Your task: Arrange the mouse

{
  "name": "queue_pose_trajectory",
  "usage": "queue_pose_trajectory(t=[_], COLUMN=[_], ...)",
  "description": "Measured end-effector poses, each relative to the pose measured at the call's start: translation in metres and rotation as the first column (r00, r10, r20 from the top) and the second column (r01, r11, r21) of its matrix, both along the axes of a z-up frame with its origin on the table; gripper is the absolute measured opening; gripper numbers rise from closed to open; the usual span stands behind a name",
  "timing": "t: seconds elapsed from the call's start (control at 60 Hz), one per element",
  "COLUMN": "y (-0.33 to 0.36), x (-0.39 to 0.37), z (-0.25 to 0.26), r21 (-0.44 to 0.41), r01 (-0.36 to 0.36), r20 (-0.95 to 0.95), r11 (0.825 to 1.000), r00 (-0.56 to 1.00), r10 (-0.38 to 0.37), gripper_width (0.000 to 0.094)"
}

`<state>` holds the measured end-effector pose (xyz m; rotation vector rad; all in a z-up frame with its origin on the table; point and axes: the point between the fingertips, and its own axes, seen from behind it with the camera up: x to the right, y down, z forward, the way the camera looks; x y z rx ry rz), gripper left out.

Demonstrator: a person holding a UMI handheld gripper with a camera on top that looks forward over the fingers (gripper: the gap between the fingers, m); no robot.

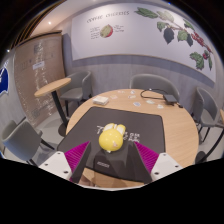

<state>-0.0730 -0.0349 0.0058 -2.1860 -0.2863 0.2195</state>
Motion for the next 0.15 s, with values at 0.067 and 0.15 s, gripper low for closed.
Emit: queue_pose_trajectory(t=[0.067,0.15], y=[-0.019,-0.039], x=[0.018,0.049], z=[0.005,0.012], r21=[0.000,-0.001], r01=[0.000,0.030], r20=[0.002,-0.002], r11=[1.000,1.000], r00=[1.000,1.000], r10=[0.000,-0.030], gripper_width=[0.0861,0.0860])
